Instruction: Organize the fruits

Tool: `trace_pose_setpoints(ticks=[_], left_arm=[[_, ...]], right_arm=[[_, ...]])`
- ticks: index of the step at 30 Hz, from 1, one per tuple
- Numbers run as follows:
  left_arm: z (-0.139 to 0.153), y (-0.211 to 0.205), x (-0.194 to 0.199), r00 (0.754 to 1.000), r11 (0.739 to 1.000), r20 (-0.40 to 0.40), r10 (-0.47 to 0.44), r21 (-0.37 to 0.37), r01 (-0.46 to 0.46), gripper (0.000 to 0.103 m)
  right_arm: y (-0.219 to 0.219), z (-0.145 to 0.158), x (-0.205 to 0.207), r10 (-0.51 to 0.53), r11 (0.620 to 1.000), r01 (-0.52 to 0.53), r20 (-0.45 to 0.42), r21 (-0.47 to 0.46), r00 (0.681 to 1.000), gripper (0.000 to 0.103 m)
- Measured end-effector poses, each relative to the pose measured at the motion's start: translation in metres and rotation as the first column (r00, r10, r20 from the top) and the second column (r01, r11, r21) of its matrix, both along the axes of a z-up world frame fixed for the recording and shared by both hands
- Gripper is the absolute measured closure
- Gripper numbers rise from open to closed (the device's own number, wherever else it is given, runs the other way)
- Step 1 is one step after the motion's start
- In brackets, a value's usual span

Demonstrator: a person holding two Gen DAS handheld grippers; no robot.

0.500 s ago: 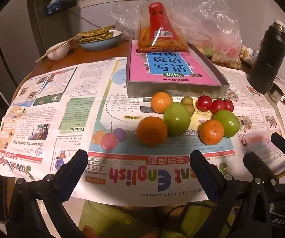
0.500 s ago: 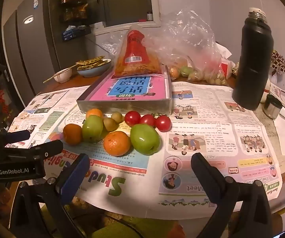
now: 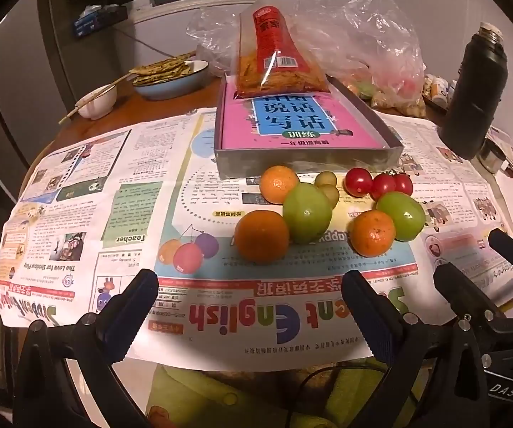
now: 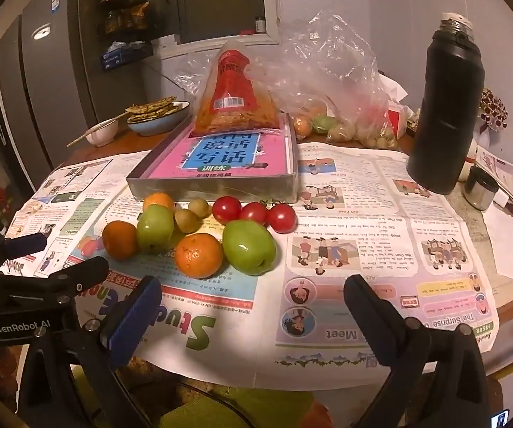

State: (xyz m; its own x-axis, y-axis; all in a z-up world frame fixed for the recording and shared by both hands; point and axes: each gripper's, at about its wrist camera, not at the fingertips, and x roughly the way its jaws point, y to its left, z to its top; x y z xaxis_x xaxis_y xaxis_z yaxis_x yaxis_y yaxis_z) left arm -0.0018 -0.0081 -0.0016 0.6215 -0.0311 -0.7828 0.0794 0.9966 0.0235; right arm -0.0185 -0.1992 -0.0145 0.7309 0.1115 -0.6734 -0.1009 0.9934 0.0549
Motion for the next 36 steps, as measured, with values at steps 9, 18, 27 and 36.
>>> trace_pose_setpoints(ticks=[9,18,27,36], left_arm=[[-0.0022,-0.0033,0.0002,1.0,1.0,-0.007,-0.004,0.013,0.004,0.001],[-0.0032,-0.0059,0.0015,1.0,1.0,-0.017,-0.019,0.016,0.019,0.001],[-0.0034,-0.0067,0.0015,1.0,1.0,-0.015,-0.024,0.015,0.024,0.001],[-0.0064,-0.0069,0.0011,1.0,0.999,-0.012,-0.029,0.012,0.029,0.001]], right_arm=[[-0.0042,0.002,-0.0002,-0.009,1.0,0.009,-0.003,-0.001,1.0,0.0],[-0.0044,0.0014,0.001,-0.012,1.0,0.012,-0.012,-0.008,1.0,0.0],[-0.0032,0.0002,0.0011,-0.008,1.0,0.008,-0.017,-0.003,1.0,0.0],[-0.002,-0.0017,0.0023,-0.006,1.0,0.006,-0.023,-0.001,1.0,0.0]])
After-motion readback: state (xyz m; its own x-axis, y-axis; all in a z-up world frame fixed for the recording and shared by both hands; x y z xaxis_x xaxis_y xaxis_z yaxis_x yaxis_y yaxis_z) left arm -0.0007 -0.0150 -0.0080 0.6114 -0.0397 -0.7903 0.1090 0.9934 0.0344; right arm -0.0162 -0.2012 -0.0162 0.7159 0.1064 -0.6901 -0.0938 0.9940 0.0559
